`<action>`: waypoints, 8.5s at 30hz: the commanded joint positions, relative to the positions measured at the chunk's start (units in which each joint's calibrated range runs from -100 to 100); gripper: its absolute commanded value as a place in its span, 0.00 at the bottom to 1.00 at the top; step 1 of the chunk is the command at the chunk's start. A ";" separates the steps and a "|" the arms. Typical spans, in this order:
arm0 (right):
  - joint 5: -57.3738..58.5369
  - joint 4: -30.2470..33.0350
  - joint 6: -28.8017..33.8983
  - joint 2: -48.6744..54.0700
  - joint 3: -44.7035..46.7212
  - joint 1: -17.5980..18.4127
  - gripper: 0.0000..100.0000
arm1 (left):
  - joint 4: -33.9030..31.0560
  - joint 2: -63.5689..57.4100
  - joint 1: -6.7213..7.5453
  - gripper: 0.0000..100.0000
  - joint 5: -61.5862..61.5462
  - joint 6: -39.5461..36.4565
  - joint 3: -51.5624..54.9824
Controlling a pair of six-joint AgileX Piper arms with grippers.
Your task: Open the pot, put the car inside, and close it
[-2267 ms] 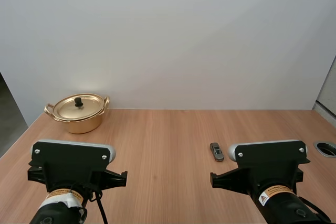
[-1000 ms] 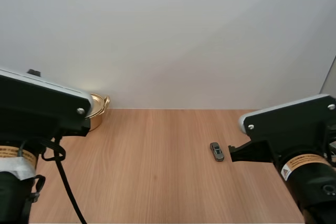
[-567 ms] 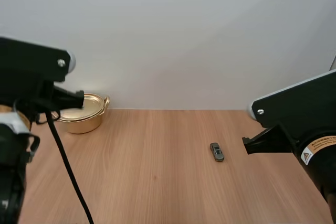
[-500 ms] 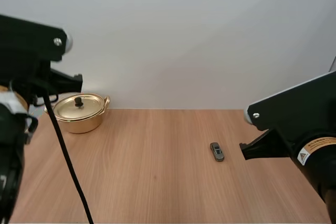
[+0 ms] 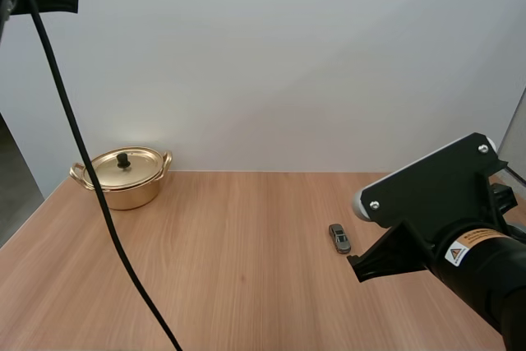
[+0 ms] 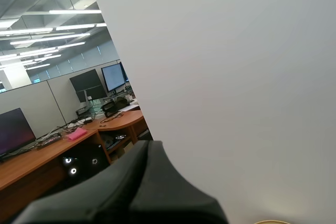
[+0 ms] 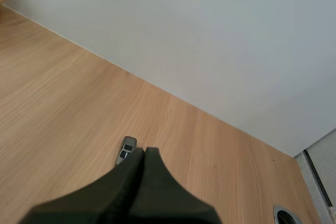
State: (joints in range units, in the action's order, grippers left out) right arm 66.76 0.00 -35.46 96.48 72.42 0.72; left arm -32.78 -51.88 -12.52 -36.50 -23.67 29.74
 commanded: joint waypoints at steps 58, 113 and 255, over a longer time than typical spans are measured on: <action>1.25 -0.37 -1.51 -0.06 0.33 -5.11 0.00 | 39.21 73.64 -0.01 0.80 -26.75 34.55 -29.69; -16.94 -16.03 -4.00 -73.50 -16.43 -5.98 0.85 | 61.36 4.86 -5.33 0.00 -33.10 36.03 -29.69; 31.29 -13.35 -6.94 -93.04 -96.54 9.22 0.00 | 69.28 31.43 -5.33 0.00 1.92 53.03 0.33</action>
State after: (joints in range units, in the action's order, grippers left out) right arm 96.98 -10.34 -42.36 -0.73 -24.07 11.83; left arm 27.89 -25.41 -17.85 -36.58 20.60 30.22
